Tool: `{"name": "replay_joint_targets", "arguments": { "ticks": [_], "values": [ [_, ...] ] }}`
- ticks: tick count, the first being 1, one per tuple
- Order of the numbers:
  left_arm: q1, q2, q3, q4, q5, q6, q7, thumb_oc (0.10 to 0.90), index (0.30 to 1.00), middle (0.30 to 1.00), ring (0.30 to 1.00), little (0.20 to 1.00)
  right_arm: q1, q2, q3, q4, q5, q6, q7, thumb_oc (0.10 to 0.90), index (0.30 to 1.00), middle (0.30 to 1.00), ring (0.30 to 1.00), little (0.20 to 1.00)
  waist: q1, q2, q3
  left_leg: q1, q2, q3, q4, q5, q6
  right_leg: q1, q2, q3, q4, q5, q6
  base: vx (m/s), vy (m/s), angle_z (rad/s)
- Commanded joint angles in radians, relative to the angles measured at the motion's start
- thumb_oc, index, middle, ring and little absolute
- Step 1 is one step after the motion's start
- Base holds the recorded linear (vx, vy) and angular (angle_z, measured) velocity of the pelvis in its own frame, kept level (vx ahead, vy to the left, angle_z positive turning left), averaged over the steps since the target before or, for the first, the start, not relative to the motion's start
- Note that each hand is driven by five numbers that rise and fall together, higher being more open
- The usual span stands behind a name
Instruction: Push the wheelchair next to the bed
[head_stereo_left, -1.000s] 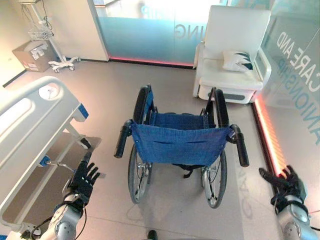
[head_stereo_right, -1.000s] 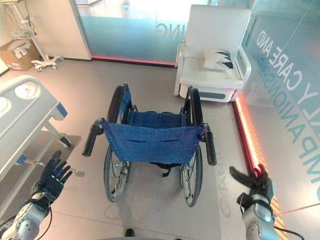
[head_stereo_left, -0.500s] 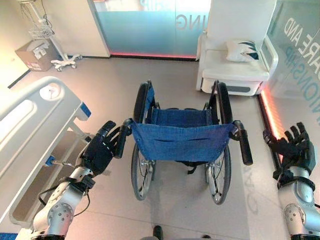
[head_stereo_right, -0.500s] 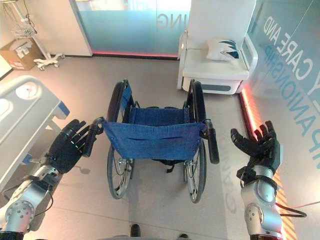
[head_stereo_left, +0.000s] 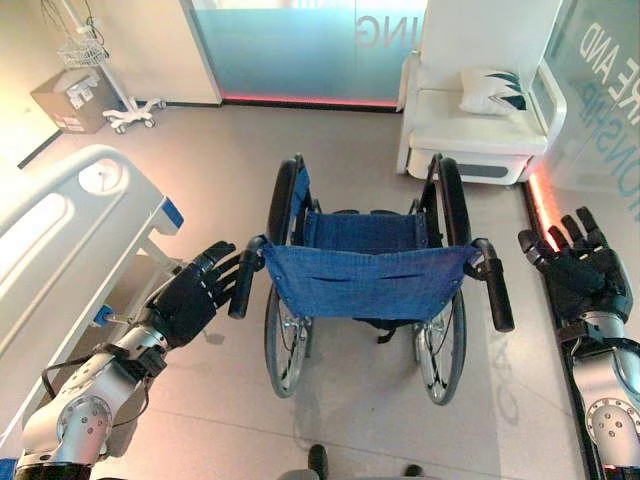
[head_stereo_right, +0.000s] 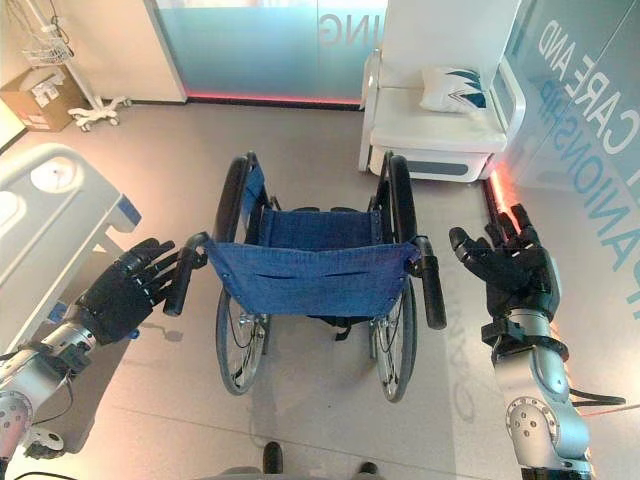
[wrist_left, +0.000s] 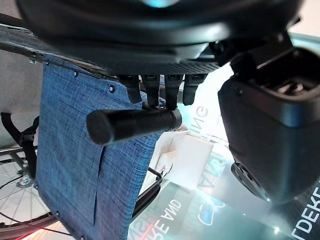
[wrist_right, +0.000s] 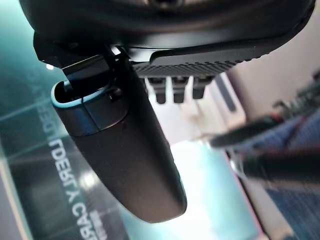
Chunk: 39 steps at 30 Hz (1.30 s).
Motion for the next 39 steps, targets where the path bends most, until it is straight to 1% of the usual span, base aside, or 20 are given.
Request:
{"name": "replay_joint_targets", "arguments": {
  "ticks": [1, 2, 4, 9, 11, 14, 15, 16, 17, 19, 20, 22, 23, 25, 29, 31, 33, 36, 37, 39],
  "values": [
    [-0.120, 0.074, -0.045, -0.172, -0.050, -0.017, -0.128, 0.800, 0.900, 0.900, 0.900, 0.900, -0.072, -0.139, 0.014, -0.154, 0.020, -0.012, 0.086, 0.800, 0.900, 0.900, 0.900, 0.900, 0.000, 0.021, -0.062, 0.041, 0.044, 0.073, 0.008, -0.062, -0.054, -0.061, -0.019, 0.021, 0.066, 0.003, 0.003, 0.00, 0.000, 0.00],
    [-0.120, 0.078, -0.047, -0.174, -0.042, -0.016, -0.129, 0.800, 0.900, 0.900, 0.900, 0.900, -0.070, -0.144, 0.016, -0.155, 0.004, 0.000, 0.085, 0.800, 0.900, 0.900, 0.900, 0.900, 0.000, 0.021, -0.062, 0.040, 0.044, 0.073, 0.008, -0.062, -0.054, -0.061, -0.019, 0.020, 0.066, 0.003, 0.003, 0.00, 0.000, 0.00],
    [-0.118, 0.107, -0.059, -0.191, -0.044, -0.022, -0.108, 0.800, 0.900, 0.900, 0.900, 0.900, -0.057, -0.184, 0.026, -0.161, -0.030, 0.051, 0.077, 0.800, 0.900, 0.900, 0.900, 0.900, -0.001, 0.018, -0.061, 0.041, 0.044, 0.074, 0.008, -0.060, -0.054, -0.060, -0.017, 0.019, 0.063, 0.006, 0.003, 0.00, 0.000, 0.00],
    [-0.105, 0.141, -0.048, -0.203, -0.090, -0.045, -0.065, 0.800, 0.900, 0.900, 0.900, 0.900, -0.028, -0.251, 0.036, -0.166, -0.052, 0.140, 0.118, 0.800, 0.900, 0.900, 0.900, 0.900, -0.003, 0.013, -0.060, 0.042, 0.045, 0.076, 0.008, -0.057, -0.055, -0.057, -0.014, 0.017, 0.059, 0.008, 0.001, 0.01, -0.011, 0.04],
    [-0.102, 0.148, -0.045, -0.206, -0.103, -0.059, -0.046, 0.800, 0.900, 0.900, 0.900, 0.900, -0.021, -0.274, 0.047, -0.166, -0.062, 0.166, 0.141, 0.800, 0.900, 0.900, 0.900, 0.900, -0.003, 0.010, -0.057, 0.040, 0.046, 0.074, 0.008, -0.055, -0.057, -0.057, -0.013, 0.016, 0.057, 0.009, 0.000, 0.00, 0.000, 0.00],
    [-0.092, 0.155, -0.040, -0.199, -0.109, -0.075, -0.048, 0.800, 0.900, 0.900, 0.900, 0.900, -0.018, -0.310, 0.054, -0.158, -0.081, 0.184, 0.164, 0.800, 0.900, 0.900, 0.900, 0.900, -0.001, 0.007, -0.054, 0.040, 0.047, 0.072, 0.008, -0.054, -0.058, -0.056, -0.012, 0.014, 0.057, 0.010, 0.000, 0.00, 0.000, 0.00],
    [-0.086, 0.158, -0.038, -0.190, -0.110, -0.086, -0.056, 0.800, 0.900, 0.900, 0.900, 0.900, -0.014, -0.330, 0.055, -0.151, -0.098, 0.204, 0.173, 0.800, 0.900, 0.900, 0.900, 0.900, 0.001, 0.004, -0.053, 0.040, 0.046, 0.070, 0.008, -0.054, -0.060, -0.055, -0.011, 0.014, 0.055, 0.010, 0.000, 0.00, 0.000, 0.00],
    [-0.084, 0.158, -0.037, -0.187, -0.110, -0.088, -0.059, 0.800, 0.900, 0.900, 0.900, 0.900, -0.012, -0.333, 0.055, -0.149, -0.104, 0.207, 0.171, 0.800, 0.900, 0.900, 0.900, 0.900, 0.001, 0.004, -0.053, 0.040, 0.046, 0.069, 0.008, -0.054, -0.060, -0.055, -0.011, 0.014, 0.055, 0.011, 0.000, 0.00, 0.000, 0.00],
    [-0.082, 0.161, -0.037, -0.183, -0.113, -0.093, -0.062, 0.800, 0.900, 0.900, 0.900, 0.900, -0.007, -0.341, 0.054, -0.145, -0.129, 0.211, 0.160, 0.800, 0.900, 0.900, 0.900, 0.900, 0.001, 0.003, -0.053, 0.040, 0.046, 0.069, 0.008, -0.054, -0.060, -0.054, -0.010, 0.013, 0.054, 0.011, 0.000, 0.00, 0.000, 0.00],
    [-0.075, 0.166, -0.040, -0.187, -0.116, -0.102, -0.055, 0.800, 0.900, 0.900, 0.900, 0.900, 0.001, -0.360, 0.048, -0.130, -0.254, 0.218, 0.114, 0.800, 0.900, 0.900, 0.900, 0.900, 0.001, 0.001, -0.053, 0.040, 0.045, 0.068, 0.008, -0.054, -0.060, -0.052, -0.009, 0.012, 0.052, 0.012, 0.001, 0.00, 0.000, 0.00],
    [-0.075, 0.167, -0.040, -0.190, -0.117, -0.103, -0.053, 0.800, 0.900, 0.900, 0.900, 0.900, 0.002, -0.364, 0.045, -0.128, -0.273, 0.221, 0.101, 0.800, 0.900, 0.900, 0.900, 0.900, 0.001, 0.000, -0.053, 0.040, 0.045, 0.068, 0.008, -0.054, -0.060, -0.052, -0.009, 0.012, 0.051, 0.012, 0.001, 0.00, 0.000, 0.00],
    [-0.075, 0.174, -0.047, -0.202, -0.129, -0.105, -0.030, 0.800, 0.900, 0.900, 0.900, 0.900, 0.000, -0.400, 0.031, -0.121, -0.437, 0.241, 0.026, 0.800, 0.900, 0.900, 0.900, 0.900, 0.002, 0.000, -0.052, 0.041, 0.045, 0.067, 0.008, -0.053, -0.061, -0.050, -0.008, 0.013, 0.050, 0.012, 0.002, 0.00, 0.000, 0.00],
    [-0.079, 0.180, -0.051, -0.208, -0.139, -0.104, -0.018, 0.800, 0.900, 0.900, 0.900, 0.900, -0.006, -0.416, 0.029, -0.119, -0.473, 0.250, 0.015, 0.800, 0.900, 0.900, 0.900, 0.900, 0.003, 0.000, -0.052, 0.042, 0.046, 0.067, 0.008, -0.053, -0.061, -0.049, -0.007, 0.014, 0.050, 0.012, 0.003, 0.00, 0.000, 0.00],
    [-0.095, 0.187, -0.063, -0.214, -0.154, -0.102, 0.005, 0.800, 0.900, 0.900, 0.900, 0.900, -0.034, -0.442, 0.038, -0.117, -0.449, 0.268, 0.010, 0.800, 0.900, 0.900, 0.900, 0.900, 0.005, 0.002, -0.050, 0.042, 0.046, 0.065, 0.008, -0.053, -0.062, -0.048, -0.006, 0.016, 0.049, 0.011, 0.002, 0.00, 0.000, 0.00],
    [-0.121, 0.176, -0.093, -0.197, -0.138, -0.107, 0.009, 0.800, 0.900, 0.900, 0.900, 0.900, -0.078, -0.450, 0.095, -0.115, -0.427, 0.318, 0.017, 0.800, 0.900, 0.900, 0.900, 0.900, 0.013, 0.005, -0.045, 0.040, 0.046, 0.058, 0.008, -0.050, -0.063, -0.048, -0.008, 0.014, 0.052, 0.009, 0.001, 0.00, 0.000, 0.00],
    [-0.124, 0.171, -0.104, -0.195, -0.132, -0.115, 0.006, 0.800, 0.900, 0.900, 0.900, 0.900, -0.088, -0.446, 0.122, -0.109, -0.427, 0.314, 0.013, 0.800, 0.900, 0.900, 0.900, 0.900, 0.017, 0.007, -0.041, 0.040, 0.046, 0.056, 0.008, -0.048, -0.063, -0.047, -0.010, 0.010, 0.054, 0.008, 0.001, 0.00, 0.000, 0.00],
    [-0.127, 0.167, -0.112, -0.192, -0.127, -0.122, 0.001, 0.800, 0.900, 0.900, 0.900, 0.900, -0.097, -0.440, 0.141, -0.093, -0.428, 0.292, -0.005, 0.800, 0.900, 0.900, 0.900, 0.900, 0.020, 0.008, -0.038, 0.040, 0.046, 0.055, 0.008, -0.047, -0.063, -0.048, -0.011, 0.008, 0.056, 0.008, 0.001, 0.00, 0.000, 0.00],
    [-0.135, 0.156, -0.130, -0.184, -0.117, -0.133, -0.006, 0.800, 0.900, 0.900, 0.900, 0.900, -0.123, -0.420, 0.170, -0.054, -0.434, 0.259, -0.074, 0.800, 0.900, 0.900, 0.900, 0.900, 0.027, 0.011, -0.035, 0.040, 0.046, 0.051, 0.008, -0.048, -0.063, -0.045, -0.013, 0.003, 0.056, 0.007, 0.001, 0.00, 0.000, 0.00],
    [-0.137, 0.152, -0.136, -0.183, -0.117, -0.133, -0.005, 0.800, 0.900, 0.900, 0.900, 0.900, -0.134, -0.406, 0.181, -0.038, -0.434, 0.249, -0.113, 0.800, 0.900, 0.900, 0.900, 0.900, 0.031, 0.013, -0.035, 0.042, 0.046, 0.050, 0.008, -0.048, -0.063, -0.042, -0.014, 0.000, 0.055, 0.006, 0.002, 0.03, 0.012, 0.02],
    [-0.139, 0.149, -0.140, -0.182, -0.116, -0.130, -0.004, 0.800, 0.900, 0.900, 0.900, 0.900, -0.145, -0.393, 0.189, -0.021, -0.422, 0.242, -0.129, 0.800, 0.900, 0.900, 0.900, 0.900, 0.034, 0.015, -0.036, 0.043, 0.046, 0.049, 0.008, -0.049, -0.063, -0.040, -0.015, -0.003, 0.055, 0.005, 0.003, 0.03, 0.011, 0.03]
  ]
}}
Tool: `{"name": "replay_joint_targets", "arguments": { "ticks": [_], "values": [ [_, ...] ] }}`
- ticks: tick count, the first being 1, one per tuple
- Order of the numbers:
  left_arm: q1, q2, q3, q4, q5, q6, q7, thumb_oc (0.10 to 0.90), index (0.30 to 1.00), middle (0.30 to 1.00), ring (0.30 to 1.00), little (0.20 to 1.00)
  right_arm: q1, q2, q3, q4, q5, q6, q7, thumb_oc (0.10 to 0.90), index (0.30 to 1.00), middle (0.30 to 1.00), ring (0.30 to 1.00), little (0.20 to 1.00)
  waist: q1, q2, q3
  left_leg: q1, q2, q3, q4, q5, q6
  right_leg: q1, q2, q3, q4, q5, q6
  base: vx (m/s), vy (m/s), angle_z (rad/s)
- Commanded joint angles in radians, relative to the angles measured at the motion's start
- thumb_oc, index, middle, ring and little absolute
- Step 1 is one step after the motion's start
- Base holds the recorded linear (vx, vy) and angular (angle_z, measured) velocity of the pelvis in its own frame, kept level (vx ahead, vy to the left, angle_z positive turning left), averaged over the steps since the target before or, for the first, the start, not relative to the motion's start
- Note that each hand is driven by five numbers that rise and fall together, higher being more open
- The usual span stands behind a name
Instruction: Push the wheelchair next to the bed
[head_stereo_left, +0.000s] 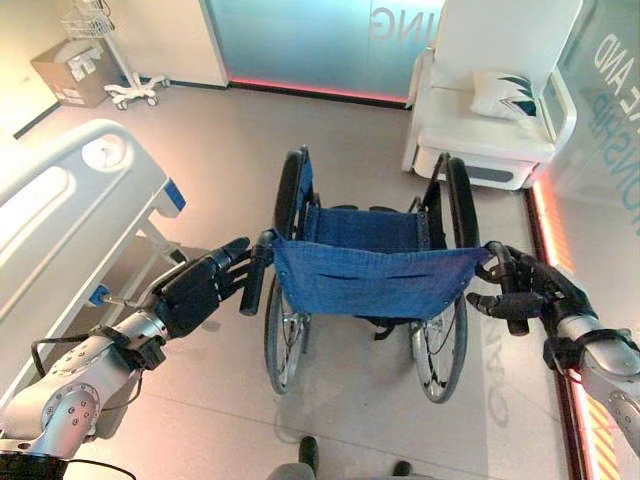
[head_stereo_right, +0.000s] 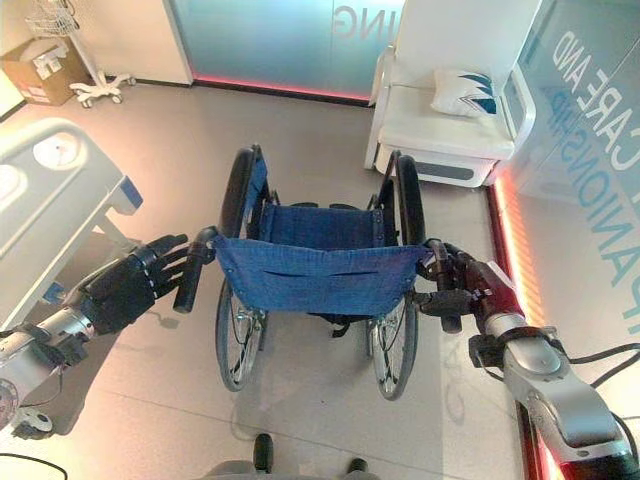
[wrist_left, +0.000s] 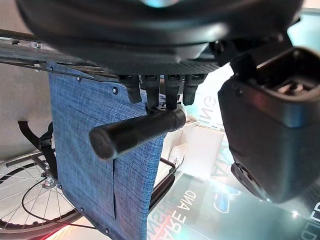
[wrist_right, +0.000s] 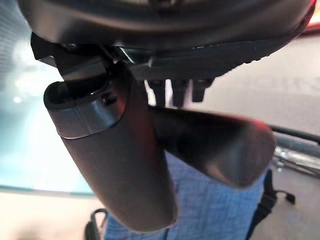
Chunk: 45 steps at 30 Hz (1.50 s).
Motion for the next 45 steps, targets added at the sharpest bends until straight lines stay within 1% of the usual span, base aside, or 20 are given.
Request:
{"name": "replay_joint_targets", "arguments": {
  "ticks": [1, 2, 3, 8, 9, 10, 11, 12, 15, 18, 20, 22, 23, 24, 28, 32, 34, 38, 42, 45],
  "values": [
    [-0.136, -0.007, -0.043, -0.089, -0.071, -0.087, -0.058, 0.800, 0.900, 0.900, 0.900, 0.900, -0.149, -0.077, 0.004, 0.036, -0.017, -0.118, -0.122, 0.800, 0.900, 0.900, 0.900, 0.900, 0.002, 0.058, -0.062, 0.046, 0.055, 0.052, 0.004, -0.054, -0.069, -0.044, -0.007, 0.003, 0.056, 0.001, -0.003, 0.04, 0.010, 0.03],
    [-0.139, -0.007, -0.044, -0.086, -0.070, -0.079, -0.061, 0.800, 0.900, 0.900, 0.900, 0.900, -0.153, -0.071, 0.009, 0.045, 0.008, -0.108, -0.117, 0.800, 0.900, 0.900, 0.900, 0.900, 0.005, 0.059, -0.064, 0.046, 0.054, 0.050, 0.004, -0.055, -0.069, -0.043, -0.008, 0.001, 0.056, 0.001, -0.002, 0.04, 0.007, 0.03],
    [-0.139, -0.007, -0.045, -0.085, -0.069, -0.079, -0.062, 0.800, 0.900, 0.900, 0.900, 0.900, -0.154, -0.069, 0.011, 0.048, 0.012, -0.105, -0.116, 0.800, 0.900, 0.900, 0.900, 0.900, 0.005, 0.059, -0.064, 0.046, 0.054, 0.049, 0.004, -0.055, -0.070, -0.043, -0.008, 0.000, 0.056, 0.000, -0.002, 0.03, 0.002, 0.04],
    [-0.148, -0.008, -0.051, -0.085, -0.066, -0.067, -0.073, 0.800, 0.900, 0.900, 0.900, 0.900, -0.159, -0.051, 0.044, 0.106, 0.036, -0.044, -0.121, 0.800, 0.900, 0.900, 0.900, 0.900, 0.014, 0.060, -0.065, 0.045, 0.051, 0.045, 0.004, -0.053, -0.070, -0.042, -0.012, -0.010, 0.061, -0.001, -0.002, 0.03, 0.003, 0.04],
    [-0.152, -0.007, -0.055, -0.087, -0.066, -0.063, -0.071, 0.800, 0.900, 0.900, 0.900, 0.900, -0.167, -0.049, 0.057, 0.120, 0.039, -0.040, -0.127, 0.671, 0.707, 0.707, 0.707, 0.707, 0.017, 0.059, -0.064, 0.045, 0.050, 0.044, 0.004, -0.053, -0.070, -0.041, -0.012, -0.012, 0.062, -0.002, -0.003, 0.00, 0.000, 0.00],
    [-0.159, -0.005, -0.061, -0.085, -0.062, -0.059, -0.070, 0.800, 0.900, 0.900, 0.900, 0.900, -0.179, -0.048, 0.070, 0.134, 0.047, -0.038, -0.135, 0.555, 0.533, 0.533, 0.533, 0.533, 0.020, 0.059, -0.063, 0.044, 0.049, 0.042, 0.004, -0.052, -0.070, -0.041, -0.012, -0.014, 0.062, -0.002, -0.003, 0.02, 0.000, 0.03],
    [-0.161, -0.004, -0.063, -0.084, -0.062, -0.059, -0.069, 0.800, 0.900, 0.900, 0.900, 0.900, -0.182, -0.048, 0.073, 0.136, 0.048, -0.039, -0.137, 0.532, 0.498, 0.498, 0.498, 0.498, 0.020, 0.059, -0.062, 0.044, 0.049, 0.042, 0.004, -0.052, -0.070, -0.041, -0.012, -0.014, 0.062, -0.002, -0.003, 0.02, -0.003, 0.05],
    [-0.170, 0.000, -0.072, -0.080, -0.060, -0.058, -0.069, 0.800, 0.900, 0.900, 0.900, 0.900, -0.198, -0.049, 0.086, 0.149, 0.052, -0.036, -0.141, 0.400, 0.300, 0.300, 0.300, 0.300, 0.023, 0.059, -0.061, 0.044, 0.048, 0.039, 0.004, -0.052, -0.069, -0.040, -0.012, -0.015, 0.063, -0.002, -0.003, 0.02, -0.007, 0.07],
    [-0.188, 0.008, -0.090, -0.073, -0.047, -0.054, -0.073, 0.800, 0.900, 0.900, 0.900, 0.900, -0.240, -0.055, 0.114, 0.171, 0.072, -0.041, -0.152, 0.400, 0.300, 0.300, 0.300, 0.300, 0.027, 0.060, -0.057, 0.044, 0.047, 0.034, 0.005, -0.052, -0.070, -0.040, -0.012, -0.017, 0.067, -0.003, -0.004, 0.02, -0.007, 0.05],
    [-0.192, 0.017, -0.096, -0.069, -0.019, -0.031, -0.085, 0.800, 0.900, 0.900, 0.900, 0.900, -0.259, -0.059, 0.124, 0.177, 0.081, -0.046, -0.161, 0.400, 0.300, 0.300, 0.300, 0.300, 0.031, 0.060, -0.057, 0.044, 0.046, 0.031, 0.006, -0.052, -0.071, -0.038, -0.011, -0.018, 0.069, -0.005, -0.004, 0.01, -0.003, 0.01],
    [-0.191, 0.026, -0.101, -0.069, 0.022, 0.005, -0.085, 0.800, 0.900, 0.900, 0.900, 0.900, -0.262, -0.063, 0.125, 0.170, 0.089, -0.042, -0.170, 0.400, 0.300, 0.300, 0.300, 0.300, 0.032, 0.060, -0.058, 0.043, 0.045, 0.030, 0.007, -0.052, -0.071, -0.038, -0.010, -0.018, 0.069, -0.006, -0.003, 0.02, -0.012, 0.04],
    [-0.188, 0.052, -0.108, -0.058, 0.106, 0.062, -0.119, 0.800, 0.900, 0.900, 0.900, 0.900, -0.260, -0.074, 0.126, 0.160, 0.104, -0.040, -0.179, 0.400, 0.300, 0.300, 0.300, 0.300, 0.032, 0.062, -0.059, 0.043, 0.045, 0.030, 0.006, -0.052, -0.070, -0.039, -0.008, -0.019, 0.070, -0.006, -0.003, 0.01, -0.008, 0.06],
    [-0.188, 0.052, -0.108, -0.058, 0.107, 0.062, -0.119, 0.800, 0.900, 0.900, 0.900, 0.900, -0.260, -0.074, 0.125, 0.159, 0.104, -0.040, -0.179, 0.400, 0.300, 0.300, 0.300, 0.300, 0.032, 0.062, -0.059, 0.043, 0.045, 0.030, 0.006, -0.052, -0.070, -0.039, -0.008, -0.019, 0.070, -0.006, -0.003, -0.01, -0.006, 0.04],
    [-0.181, 0.091, -0.109, -0.053, 0.151, 0.097, -0.123, 0.800, 0.900, 0.900, 0.900, 0.900, -0.257, -0.090, 0.124, 0.154, 0.123, -0.043, -0.180, 0.400, 0.300, 0.300, 0.300, 0.300, 0.031, 0.065, -0.059, 0.044, 0.046, 0.032, 0.007, -0.051, -0.069, -0.039, -0.007, -0.020, 0.069, -0.005, -0.003, 0.00, 0.000, 0.00],
    [-0.182, 0.146, -0.099, -0.039, 0.109, 0.140, -0.118, 0.800, 0.900, 0.900, 0.900, 0.900, -0.256, -0.112, 0.134, 0.148, 0.150, -0.048, -0.186, 0.400, 0.300, 0.300, 0.300, 0.300, 0.030, 0.071, -0.061, 0.046, 0.046, 0.041, 0.007, -0.049, -0.070, -0.036, -0.006, -0.024, 0.065, -0.004, -0.002, 0.00, 0.000, 0.00],
    [-0.191, 0.179, -0.107, -0.037, 0.090, 0.175, -0.157, 0.800, 0.900, 0.900, 0.900, 0.900, -0.257, -0.125, 0.141, 0.151, 0.165, -0.059, -0.189, 0.400, 0.300, 0.300, 0.300, 0.300, 0.027, 0.076, -0.062, 0.046, 0.048, 0.047, 0.007, -0.047, -0.071, -0.034, -0.005, -0.027, 0.062, -0.003, -0.002, 0.00, 0.000, 0.00],
    [-0.202, 0.193, -0.125, -0.046, 0.088, 0.188, -0.171, 0.800, 0.900, 0.900, 0.900, 0.900, -0.263, -0.130, 0.154, 0.155, 0.172, -0.070, -0.194, 0.400, 0.300, 0.300, 0.300, 0.300, 0.027, 0.078, -0.062, 0.046, 0.048, 0.049, 0.006, -0.046, -0.072, -0.034, -0.005, -0.028, 0.061, -0.002, -0.001, 0.00, 0.000, 0.00],
    [-0.222, 0.203, -0.155, -0.067, 0.051, 0.201, -0.158, 0.800, 0.900, 0.900, 0.900, 0.900, -0.266, -0.136, 0.167, 0.151, 0.179, -0.078, -0.198, 0.400, 0.300, 0.300, 0.300, 0.300, 0.022, 0.080, -0.061, 0.047, 0.048, 0.051, 0.007, -0.047, -0.072, -0.033, -0.004, -0.025, 0.059, -0.001, 0.000, 0.00, 0.000, 0.00],
    [-0.226, 0.201, -0.165, -0.077, -0.044, 0.181, -0.095, 0.800, 0.900, 0.900, 0.900, 0.900, -0.260, -0.140, 0.173, 0.153, 0.185, -0.087, -0.200, 0.400, 0.300, 0.300, 0.300, 0.300, 0.018, 0.080, -0.064, 0.054, 0.048, 0.053, 0.004, -0.049, -0.072, -0.028, -0.002, -0.022, 0.054, -0.001, 0.000, 0.00, 0.000, 0.00],
    [-0.243, 0.185, -0.169, -0.076, -0.109, 0.143, -0.044, 0.800, 0.900, 0.900, 0.900, 0.900, -0.260, -0.136, 0.175, 0.157, 0.183, -0.086, -0.194, 0.400, 0.300, 0.300, 0.300, 0.300, 0.015, 0.077, -0.067, 0.057, 0.047, 0.052, 0.004, -0.051, -0.073, -0.024, 0.000, -0.021, 0.050, -0.001, -0.001, 0.00, 0.000, 0.00]
  ]
}}
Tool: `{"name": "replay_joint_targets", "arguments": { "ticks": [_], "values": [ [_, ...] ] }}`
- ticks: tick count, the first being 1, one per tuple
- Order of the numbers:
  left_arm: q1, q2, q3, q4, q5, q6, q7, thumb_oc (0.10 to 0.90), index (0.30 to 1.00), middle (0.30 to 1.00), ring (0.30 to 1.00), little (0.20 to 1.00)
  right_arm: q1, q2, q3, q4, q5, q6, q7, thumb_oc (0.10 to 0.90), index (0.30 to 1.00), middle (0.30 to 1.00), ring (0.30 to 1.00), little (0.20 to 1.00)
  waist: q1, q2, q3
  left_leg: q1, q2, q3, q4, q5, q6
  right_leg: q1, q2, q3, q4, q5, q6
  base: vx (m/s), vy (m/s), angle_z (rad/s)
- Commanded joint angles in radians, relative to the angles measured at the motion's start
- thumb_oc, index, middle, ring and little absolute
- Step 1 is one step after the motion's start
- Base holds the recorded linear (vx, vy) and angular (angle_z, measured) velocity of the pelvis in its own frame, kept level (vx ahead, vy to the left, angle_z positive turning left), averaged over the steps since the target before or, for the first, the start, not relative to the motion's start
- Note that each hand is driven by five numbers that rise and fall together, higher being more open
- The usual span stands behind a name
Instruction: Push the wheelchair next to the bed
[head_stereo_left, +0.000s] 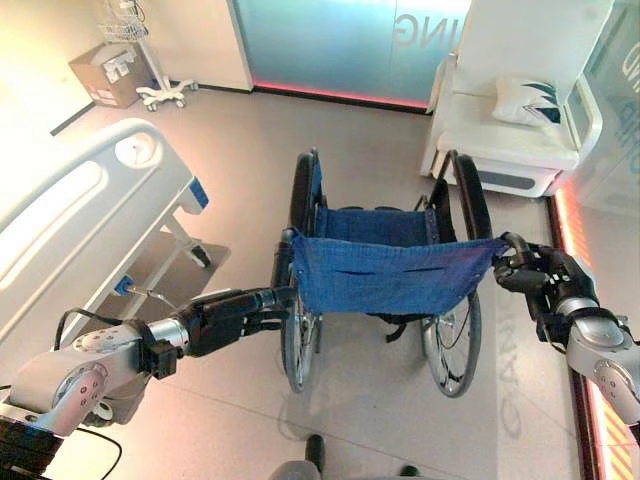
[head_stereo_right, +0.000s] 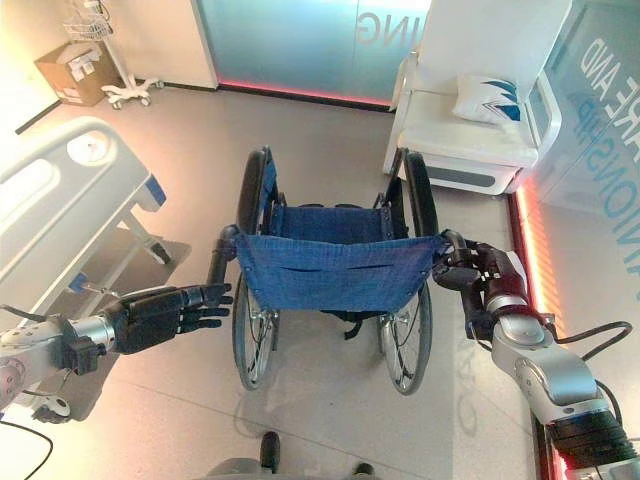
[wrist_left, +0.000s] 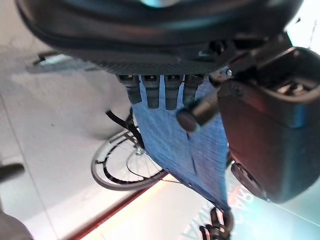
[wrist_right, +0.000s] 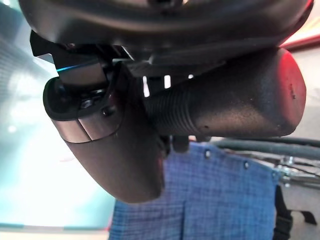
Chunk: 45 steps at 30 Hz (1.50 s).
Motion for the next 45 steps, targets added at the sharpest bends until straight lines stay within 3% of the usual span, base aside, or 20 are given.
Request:
{"name": "replay_joint_targets", "arguments": {
  "ticks": [1, 8, 14, 29, 37, 38, 39, 40, 45],
  "values": [
    [-0.130, 0.007, 0.015, -0.016, -0.147, -0.119, 0.054, 0.800, 0.900, 0.900, 0.900, 0.900, -0.065, -0.089, 0.054, -0.030, 0.060, -0.083, -0.006, 0.400, 0.300, 0.300, 0.300, 0.300, 0.002, 0.058, -0.073, 0.055, 0.056, 0.077, 0.004, -0.064, -0.077, -0.048, 0.005, -0.012, 0.052, -0.002, -0.003, 0.00, 0.000, 0.00],
    [-0.159, -0.078, 0.026, -0.010, -0.227, -0.195, 0.124, 0.800, 0.900, 0.900, 0.900, 0.900, -0.068, -0.059, 0.048, -0.023, 0.023, -0.077, 0.021, 0.400, 0.300, 0.300, 0.300, 0.300, -0.005, 0.052, -0.071, 0.058, 0.056, 0.074, 0.004, -0.067, -0.077, -0.048, 0.008, -0.008, 0.052, -0.005, -0.008, 0.00, 0.000, 0.00],
    [-0.195, -0.123, 0.014, 0.058, -0.161, -0.237, 0.127, 0.800, 0.900, 0.900, 0.900, 0.900, -0.087, -0.050, 0.052, -0.007, 0.008, -0.066, 0.044, 0.400, 0.300, 0.300, 0.300, 0.300, -0.015, 0.050, -0.071, 0.060, 0.054, 0.078, 0.004, -0.070, -0.076, -0.049, 0.010, -0.001, 0.054, -0.007, -0.009, 0.00, 0.000, 0.00],
    [-0.338, -0.202, -0.119, 0.168, -0.170, -0.198, 0.124, 0.800, 0.900, 0.900, 0.900, 0.900, -0.151, -0.020, 0.118, 0.019, -0.023, -0.055, 0.064, 0.400, 0.300, 0.300, 0.300, 0.300, -0.052, 0.051, -0.067, 0.071, 0.052, 0.100, 0.004, -0.071, -0.071, -0.058, 0.018, 0.037, 0.061, -0.007, -0.008, 0.00, 0.001, -0.01],
    [-0.412, -0.230, -0.177, 0.199, -0.195, -0.212, 0.107, 0.800, 0.900, 0.900, 0.900, 0.900, -0.190, -0.002, 0.155, 0.035, -0.029, -0.043, 0.059, 0.400, 0.300, 0.300, 0.300, 0.300, -0.065, 0.052, -0.064, 0.079, 0.050, 0.107, 0.004, -0.073, -0.069, -0.058, 0.021, 0.048, 0.063, -0.006, -0.007, 0.01, -0.002, -0.05],
    [-0.429, -0.238, -0.190, 0.191, -0.235, -0.222, 0.092, 0.579, 0.568, 0.568, 0.568, 0.568, -0.193, 0.002, 0.160, 0.035, -0.032, -0.042, 0.062, 0.400, 0.300, 0.300, 0.300, 0.300, -0.068, 0.052, -0.062, 0.080, 0.050, 0.109, 0.004, -0.072, -0.069, -0.059, 0.021, 0.051, 0.065, -0.006, -0.007, 0.00, 0.000, 0.00],
    [-0.433, -0.240, -0.192, 0.187, -0.242, -0.227, 0.090, 0.557, 0.535, 0.535, 0.535, 0.535, -0.193, 0.004, 0.161, 0.036, -0.033, -0.042, 0.062, 0.400, 0.300, 0.300, 0.300, 0.300, -0.069, 0.052, -0.062, 0.080, 0.050, 0.110, 0.004, -0.072, -0.069, -0.059, 0.021, 0.051, 0.065, -0.006, -0.007, 0.00, 0.000, 0.00],
    [-0.441, -0.248, -0.197, 0.176, -0.248, -0.244, 0.086, 0.400, 0.300, 0.300, 0.300, 0.300, -0.194, 0.009, 0.162, 0.037, -0.038, -0.041, 0.067, 0.400, 0.300, 0.300, 0.300, 0.300, -0.071, 0.052, -0.061, 0.081, 0.050, 0.111, 0.004, -0.072, -0.069, -0.059, 0.022, 0.053, 0.066, -0.006, -0.007, 0.00, 0.000, 0.00],
    [-0.464, -0.273, -0.196, 0.133, -0.272, -0.353, 0.138, 0.400, 0.300, 0.300, 0.300, 0.300, -0.196, 0.028, 0.168, 0.039, -0.053, -0.036, 0.075, 0.400, 0.300, 0.300, 0.300, 0.300, -0.073, 0.049, -0.058, 0.085, 0.049, 0.111, 0.004, -0.073, -0.069, -0.058, 0.023, 0.058, 0.069, -0.007, -0.008, 0.00, 0.000, 0.00]
  ]
}}
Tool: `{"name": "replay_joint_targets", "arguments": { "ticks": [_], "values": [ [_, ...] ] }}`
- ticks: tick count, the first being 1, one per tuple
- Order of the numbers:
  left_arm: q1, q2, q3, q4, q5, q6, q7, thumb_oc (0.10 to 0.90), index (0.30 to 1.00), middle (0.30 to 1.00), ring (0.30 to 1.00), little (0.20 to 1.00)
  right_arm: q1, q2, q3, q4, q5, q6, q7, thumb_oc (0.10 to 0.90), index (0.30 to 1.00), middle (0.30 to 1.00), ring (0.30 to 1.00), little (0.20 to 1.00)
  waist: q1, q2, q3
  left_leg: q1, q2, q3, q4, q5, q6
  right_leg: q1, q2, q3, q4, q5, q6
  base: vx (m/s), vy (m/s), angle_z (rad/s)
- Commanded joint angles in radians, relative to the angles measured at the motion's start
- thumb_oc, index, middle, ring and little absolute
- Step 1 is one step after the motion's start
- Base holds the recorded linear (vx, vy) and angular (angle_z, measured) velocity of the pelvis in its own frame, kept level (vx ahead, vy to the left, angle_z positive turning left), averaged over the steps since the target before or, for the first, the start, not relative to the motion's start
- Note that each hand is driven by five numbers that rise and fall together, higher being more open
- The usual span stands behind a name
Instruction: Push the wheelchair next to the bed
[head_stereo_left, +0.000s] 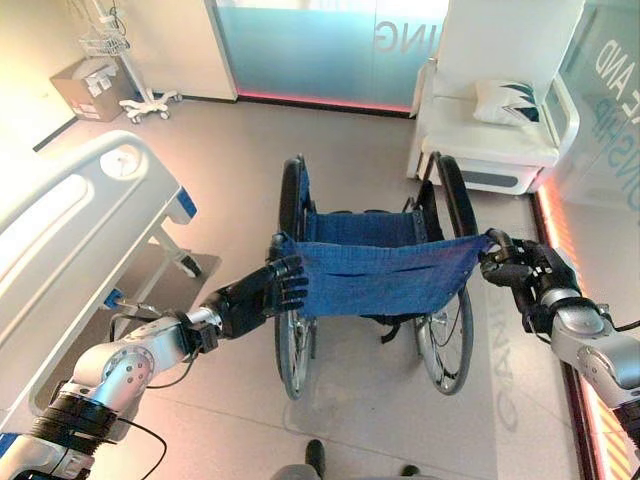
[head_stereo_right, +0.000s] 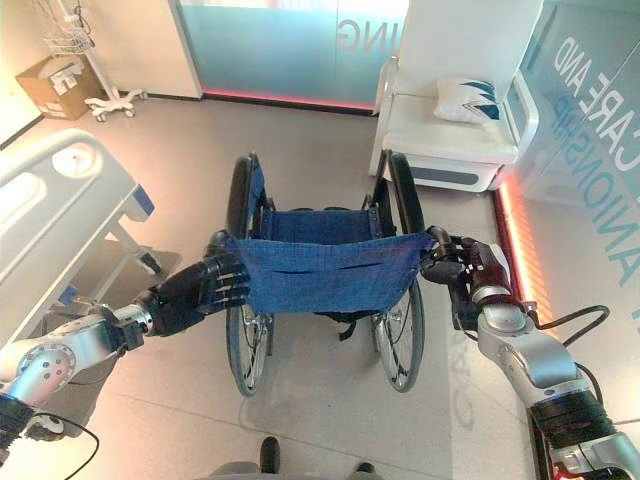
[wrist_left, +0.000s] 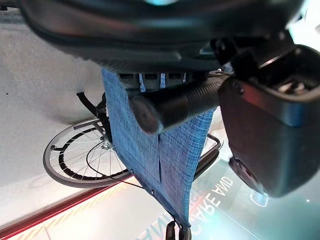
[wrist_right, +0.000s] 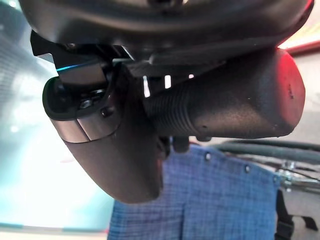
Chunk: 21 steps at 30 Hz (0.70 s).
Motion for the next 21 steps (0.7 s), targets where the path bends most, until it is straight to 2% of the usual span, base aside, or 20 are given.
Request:
{"name": "replay_joint_targets", "arguments": {
  "ticks": [1, 3, 5, 9, 21],
  "values": [
    [-0.280, -0.112, 0.012, -0.085, -0.145, -0.241, -0.029, 0.400, 0.300, 0.300, 0.300, 0.300, -0.080, 0.008, 0.069, -0.030, -0.014, -0.043, 0.064, 0.400, 0.300, 0.300, 0.300, 0.300, -0.039, 0.054, -0.057, 0.065, 0.053, 0.080, 0.004, -0.078, -0.074, -0.061, 0.025, 0.019, 0.069, -0.014, -0.017, 0.00, 0.000, 0.00],
    [-0.276, -0.122, 0.030, -0.096, -0.161, -0.271, 0.007, 0.400, 0.300, 0.300, 0.300, 0.300, -0.081, 0.017, 0.065, -0.028, -0.018, -0.039, 0.064, 0.400, 0.300, 0.300, 0.300, 0.300, -0.037, 0.052, -0.056, 0.067, 0.053, 0.079, 0.004, -0.079, -0.074, -0.059, 0.025, 0.018, 0.069, -0.015, -0.019, 0.00, 0.000, 0.00],
    [-0.262, -0.133, 0.054, -0.100, -0.152, -0.270, 0.023, 0.400, 0.300, 0.300, 0.300, 0.300, -0.075, 0.024, 0.055, -0.029, -0.022, -0.037, 0.067, 0.400, 0.300, 0.300, 0.300, 0.300, -0.035, 0.051, -0.056, 0.068, 0.053, 0.077, 0.004, -0.080, -0.075, -0.058, 0.025, 0.016, 0.069, -0.015, -0.019, 0.00, 0.000, 0.00],
    [-0.227, -0.144, 0.096, -0.117, -0.146, -0.261, 0.028, 0.400, 0.300, 0.300, 0.300, 0.300, -0.059, 0.027, 0.035, -0.042, -0.025, -0.028, 0.074, 0.400, 0.300, 0.300, 0.300, 0.300, -0.031, 0.049, -0.056, 0.067, 0.055, 0.073, 0.004, -0.078, -0.077, -0.058, 0.026, 0.014, 0.069, -0.016, -0.020, 0.00, 0.000, 0.00],
    [-0.174, -0.156, 0.156, -0.135, -0.137, -0.297, 0.028, 0.400, 0.300, 0.300, 0.300, 0.300, -0.037, 0.032, 0.013, -0.066, -0.036, -0.021, 0.087, 0.400, 0.300, 0.300, 0.300, 0.300, -0.024, 0.043, -0.058, 0.076, 0.068, 0.070, 0.004, -0.073, -0.086, -0.049, 0.039, -0.002, 0.067, -0.021, -0.030, -0.01, -0.040, 0.00]
  ]
}}
